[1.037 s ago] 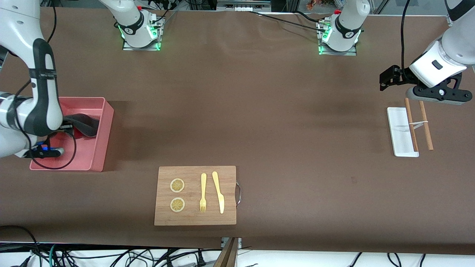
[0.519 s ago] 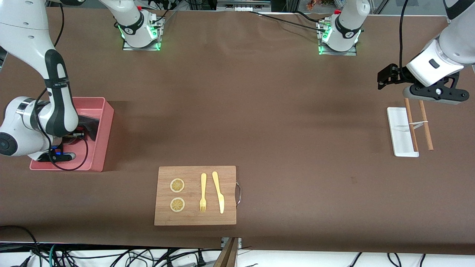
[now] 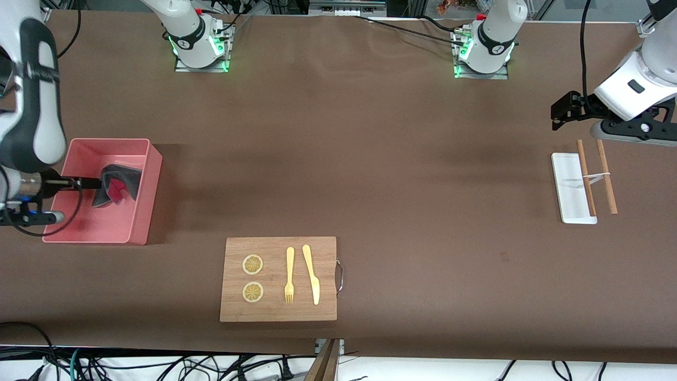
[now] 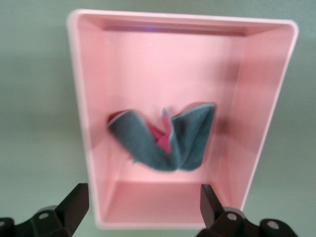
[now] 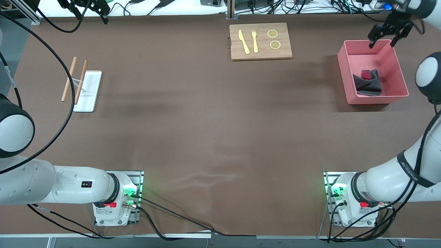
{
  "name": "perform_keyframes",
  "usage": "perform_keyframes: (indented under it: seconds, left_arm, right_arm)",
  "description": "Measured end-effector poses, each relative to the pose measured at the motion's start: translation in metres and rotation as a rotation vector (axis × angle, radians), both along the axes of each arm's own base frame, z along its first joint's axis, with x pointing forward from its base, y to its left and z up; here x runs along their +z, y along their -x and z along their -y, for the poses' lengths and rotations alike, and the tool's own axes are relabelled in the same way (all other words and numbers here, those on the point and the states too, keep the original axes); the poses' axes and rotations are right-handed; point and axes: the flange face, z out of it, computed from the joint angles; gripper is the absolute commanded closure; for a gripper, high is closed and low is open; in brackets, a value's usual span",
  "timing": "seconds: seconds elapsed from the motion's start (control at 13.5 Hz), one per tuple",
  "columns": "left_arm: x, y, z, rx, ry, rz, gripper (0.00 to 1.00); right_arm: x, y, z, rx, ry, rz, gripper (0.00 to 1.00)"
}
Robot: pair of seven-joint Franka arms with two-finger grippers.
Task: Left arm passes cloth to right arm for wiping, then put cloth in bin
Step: 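Open the right gripper to drop the cloth into the pink bin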
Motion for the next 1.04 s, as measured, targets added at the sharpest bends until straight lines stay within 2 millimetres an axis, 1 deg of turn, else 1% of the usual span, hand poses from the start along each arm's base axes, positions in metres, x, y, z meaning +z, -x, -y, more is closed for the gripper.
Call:
perform_keyframes:
  seconds: [0.15,0.3,0.37,0.44,0.52,0.59,0.74,0.81,1.04]
  left_arm:
    - [0.002,-0.002,-0.003,0.005,0.001,0.007,0.0]
    - [0.0,-0.003,-0.003,-0.017,0.002,0.001,0.0]
    - [-0.002,-0.004,-0.004,-0.047,0.004,-0.004,0.0]
    - [-0.003,-0.005,-0.005,-0.072,0.008,-0.006,0.0]
    - [-0.003,-0.005,-0.008,-0.085,0.017,-0.008,0.0]
    - [-0.003,-0.006,-0.009,-0.092,0.029,-0.008,0.0]
    - [-0.003,-0.006,-0.01,-0.095,0.039,-0.009,0.0]
    - [-0.003,-0.006,-0.009,-0.095,0.044,-0.009,0.0]
    - [-0.004,-0.006,-0.007,-0.094,0.062,-0.011,0.0]
  right_arm:
    - [0.055,0.005,-0.031,0.046,-0.029,0.037,0.0]
    - [0.103,0.014,-0.067,0.109,-0.053,0.1,0.0]
    - [0.123,0.02,-0.08,0.132,-0.06,0.127,0.0]
    - [0.14,0.025,-0.085,0.142,-0.062,0.152,0.0]
    - [0.155,0.031,-0.083,0.139,-0.061,0.178,0.0]
    - [0.17,0.037,-0.076,0.128,-0.059,0.202,0.0]
    - [0.193,0.049,-0.063,0.109,-0.055,0.238,0.0]
    - [0.199,0.054,-0.061,0.104,-0.057,0.237,0.0]
    - [0.206,0.066,-0.065,0.027,-0.052,0.198,0.0]
